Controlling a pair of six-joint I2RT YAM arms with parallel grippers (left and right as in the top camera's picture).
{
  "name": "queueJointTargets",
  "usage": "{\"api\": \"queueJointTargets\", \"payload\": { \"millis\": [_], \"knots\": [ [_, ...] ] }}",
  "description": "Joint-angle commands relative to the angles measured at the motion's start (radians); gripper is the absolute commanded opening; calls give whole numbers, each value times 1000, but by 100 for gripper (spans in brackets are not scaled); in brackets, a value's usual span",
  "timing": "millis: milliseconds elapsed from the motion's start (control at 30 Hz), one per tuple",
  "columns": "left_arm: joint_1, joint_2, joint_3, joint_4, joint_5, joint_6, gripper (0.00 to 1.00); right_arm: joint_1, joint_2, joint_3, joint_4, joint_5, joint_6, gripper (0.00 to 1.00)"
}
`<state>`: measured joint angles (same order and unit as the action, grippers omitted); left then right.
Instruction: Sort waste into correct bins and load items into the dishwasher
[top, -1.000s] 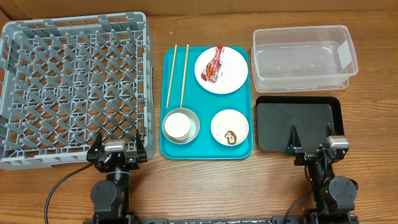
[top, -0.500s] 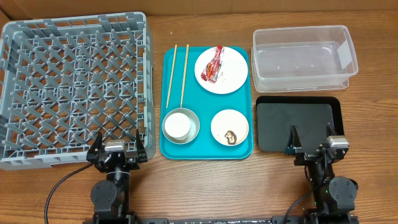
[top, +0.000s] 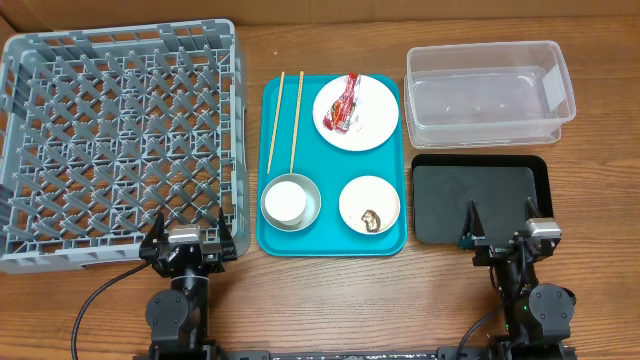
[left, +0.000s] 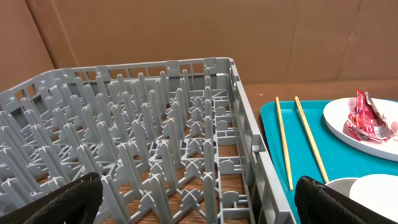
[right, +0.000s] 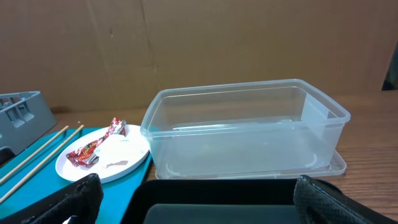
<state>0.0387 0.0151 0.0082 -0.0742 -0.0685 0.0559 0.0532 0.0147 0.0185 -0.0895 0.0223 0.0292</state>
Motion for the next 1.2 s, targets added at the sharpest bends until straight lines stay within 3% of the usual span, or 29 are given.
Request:
{"api": "queueJointTargets", "payload": {
  "millis": [0, 1033, 1167],
  "knots": [
    [-11, -3, -3, 3, -9, 9, 100, -1, -10, -10, 8, -5, -3, 100],
    [-11, -2, -3, 4, -9, 9, 100, -1, -10, -10, 13, -5, -3, 100],
    [-11, -2, -3, 63, -5, 8, 100, -1, -8, -11, 8, -71, 26, 100]
  ]
}}
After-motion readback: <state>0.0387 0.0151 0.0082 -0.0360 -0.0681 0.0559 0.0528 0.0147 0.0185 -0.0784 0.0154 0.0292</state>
